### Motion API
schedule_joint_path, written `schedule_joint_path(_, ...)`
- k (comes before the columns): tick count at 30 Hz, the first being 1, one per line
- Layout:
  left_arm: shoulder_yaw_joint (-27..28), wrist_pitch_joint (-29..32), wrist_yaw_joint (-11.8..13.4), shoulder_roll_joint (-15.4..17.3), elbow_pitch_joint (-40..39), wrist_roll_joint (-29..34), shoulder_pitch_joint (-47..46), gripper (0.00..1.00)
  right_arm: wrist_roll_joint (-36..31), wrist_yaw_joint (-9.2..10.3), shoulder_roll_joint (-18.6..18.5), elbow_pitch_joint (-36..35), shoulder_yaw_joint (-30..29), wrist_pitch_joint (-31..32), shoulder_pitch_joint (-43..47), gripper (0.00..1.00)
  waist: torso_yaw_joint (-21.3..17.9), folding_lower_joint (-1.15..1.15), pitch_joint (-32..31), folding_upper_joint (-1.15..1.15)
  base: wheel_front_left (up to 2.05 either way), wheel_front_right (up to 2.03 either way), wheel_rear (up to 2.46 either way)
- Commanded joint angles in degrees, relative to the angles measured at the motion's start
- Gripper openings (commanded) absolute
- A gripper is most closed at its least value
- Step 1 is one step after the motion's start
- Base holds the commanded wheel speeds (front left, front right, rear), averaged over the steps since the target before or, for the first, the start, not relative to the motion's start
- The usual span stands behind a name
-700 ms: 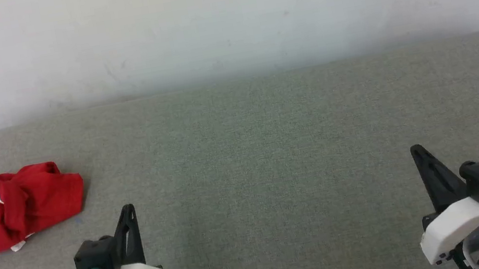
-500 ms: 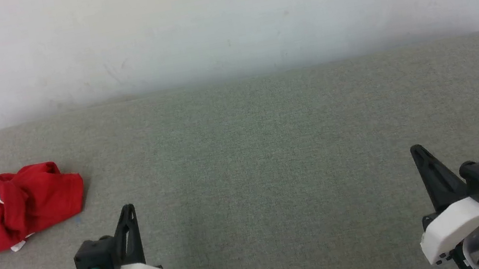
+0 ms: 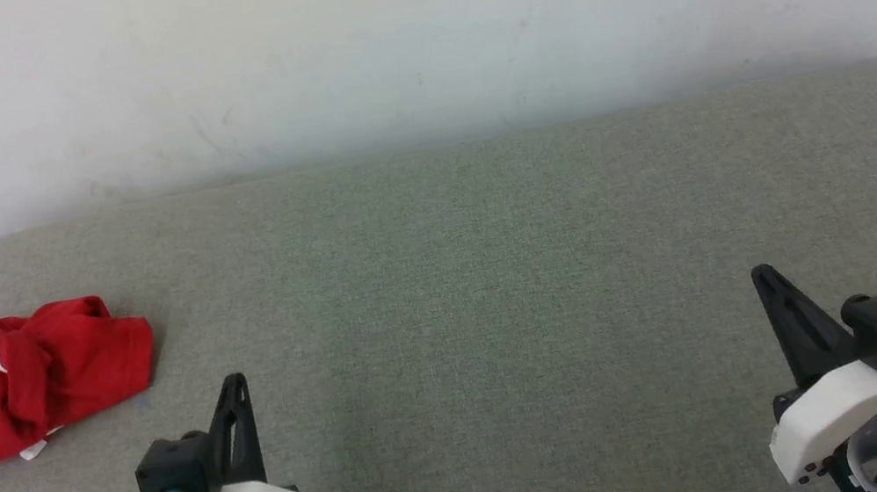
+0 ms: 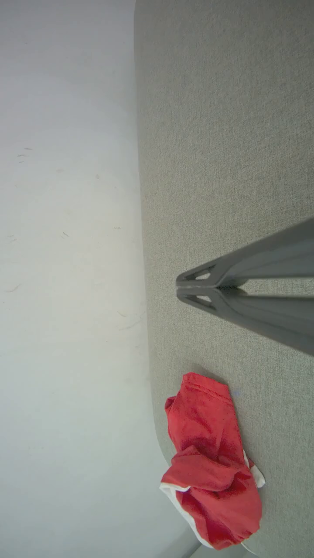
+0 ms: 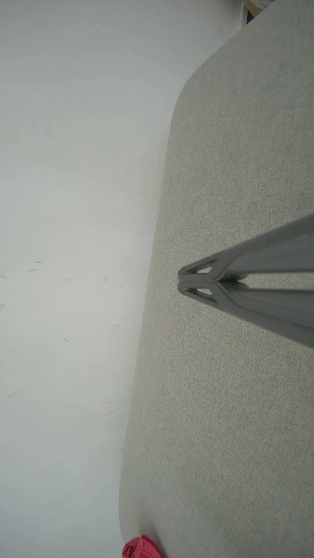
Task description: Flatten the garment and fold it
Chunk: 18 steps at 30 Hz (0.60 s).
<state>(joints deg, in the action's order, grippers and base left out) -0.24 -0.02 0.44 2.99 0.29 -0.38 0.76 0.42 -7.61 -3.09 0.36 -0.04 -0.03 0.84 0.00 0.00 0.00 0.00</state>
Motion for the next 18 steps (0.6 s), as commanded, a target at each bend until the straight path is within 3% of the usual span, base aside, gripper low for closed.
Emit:
schedule_joint_path(1,0.2,0.0,-0.4,-0.1,-0.3,0.4,-0.8,0.0,-0.4,0.12,0.2,-0.4,0.0,0.0,-0.8,0.0,0.0,0.0,0.0,0.0,0.0,0.0,0.0)
schedule_joint_path(18,0.2,0.0,-0.4,-0.1,-0.3,0.4,-0.8,0.0,-0.4,0.12,0.2,-0.4,0.0,0.0,-0.8,0.0,0.0,0.0,0.0,0.0,0.0,0.0,0.0)
